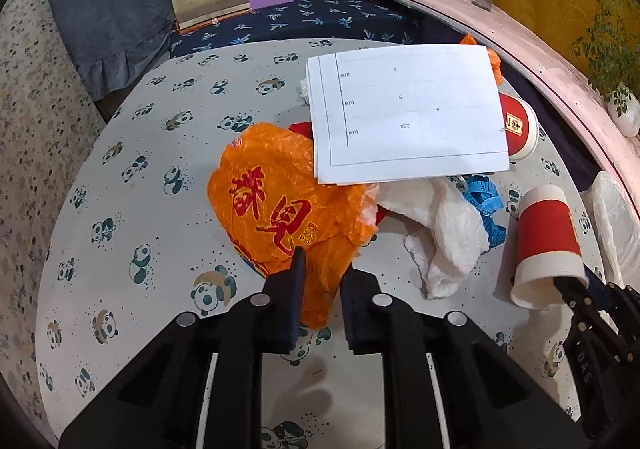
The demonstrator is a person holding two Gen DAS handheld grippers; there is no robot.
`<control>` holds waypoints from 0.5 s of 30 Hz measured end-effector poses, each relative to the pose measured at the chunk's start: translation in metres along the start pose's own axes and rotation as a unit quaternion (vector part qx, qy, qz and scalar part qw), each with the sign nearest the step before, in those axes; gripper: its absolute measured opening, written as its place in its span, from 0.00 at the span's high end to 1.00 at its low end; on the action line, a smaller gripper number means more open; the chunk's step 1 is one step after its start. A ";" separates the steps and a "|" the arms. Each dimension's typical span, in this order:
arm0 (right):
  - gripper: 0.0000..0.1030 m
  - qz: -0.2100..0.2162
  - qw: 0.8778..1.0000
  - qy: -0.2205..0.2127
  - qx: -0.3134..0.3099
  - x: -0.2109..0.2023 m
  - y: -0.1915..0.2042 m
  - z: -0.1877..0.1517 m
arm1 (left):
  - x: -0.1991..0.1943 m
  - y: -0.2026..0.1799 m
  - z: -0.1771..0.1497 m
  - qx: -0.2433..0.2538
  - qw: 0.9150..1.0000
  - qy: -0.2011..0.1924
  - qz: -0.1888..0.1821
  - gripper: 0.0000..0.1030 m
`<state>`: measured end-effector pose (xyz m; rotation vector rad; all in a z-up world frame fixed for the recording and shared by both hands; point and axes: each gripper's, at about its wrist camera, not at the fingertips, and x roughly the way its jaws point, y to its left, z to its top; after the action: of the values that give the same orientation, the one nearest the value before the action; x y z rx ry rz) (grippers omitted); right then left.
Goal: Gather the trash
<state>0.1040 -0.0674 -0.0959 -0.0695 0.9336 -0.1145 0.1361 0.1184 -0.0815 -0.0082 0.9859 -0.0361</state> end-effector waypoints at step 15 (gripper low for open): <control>0.97 -0.002 0.997 -0.062 0.044 -0.061 -0.035 0.000 | -0.075 -0.049 -0.025 0.040 0.996 -0.038 -0.070 0.93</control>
<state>0.0656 -0.0945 -0.0429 0.0032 0.8028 -0.1523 0.0726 0.0723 -0.0323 -0.0051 0.9055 -0.2021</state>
